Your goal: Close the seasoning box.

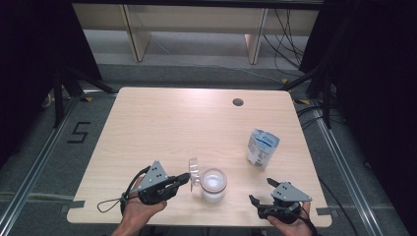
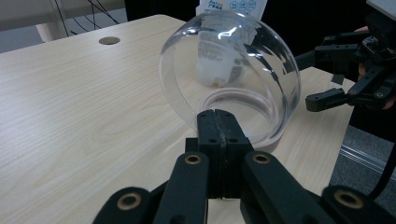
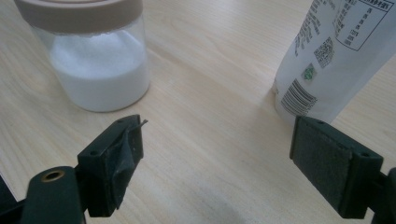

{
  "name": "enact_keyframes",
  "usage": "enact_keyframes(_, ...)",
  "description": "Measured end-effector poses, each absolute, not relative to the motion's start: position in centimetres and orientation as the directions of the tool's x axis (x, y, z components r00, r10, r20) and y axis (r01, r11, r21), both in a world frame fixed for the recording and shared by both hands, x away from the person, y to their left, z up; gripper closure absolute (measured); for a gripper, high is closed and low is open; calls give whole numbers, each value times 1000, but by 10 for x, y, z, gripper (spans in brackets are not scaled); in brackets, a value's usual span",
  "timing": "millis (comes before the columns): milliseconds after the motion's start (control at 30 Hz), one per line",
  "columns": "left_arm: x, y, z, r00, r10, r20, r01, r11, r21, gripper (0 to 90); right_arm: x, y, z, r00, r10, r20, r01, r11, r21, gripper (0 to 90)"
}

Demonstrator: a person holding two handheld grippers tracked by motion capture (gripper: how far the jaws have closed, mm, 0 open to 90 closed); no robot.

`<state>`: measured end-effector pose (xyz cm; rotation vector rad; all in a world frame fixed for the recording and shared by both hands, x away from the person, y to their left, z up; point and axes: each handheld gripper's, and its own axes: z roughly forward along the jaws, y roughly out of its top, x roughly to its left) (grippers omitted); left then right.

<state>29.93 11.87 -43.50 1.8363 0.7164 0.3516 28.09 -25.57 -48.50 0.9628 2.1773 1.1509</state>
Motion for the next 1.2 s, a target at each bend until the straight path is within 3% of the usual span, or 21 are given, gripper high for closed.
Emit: enact_keyframes(1200,303,106,-436,800,592,-94,299,-258,919,879,281,-256,-485,-628,772,-97,354,395,848,182)
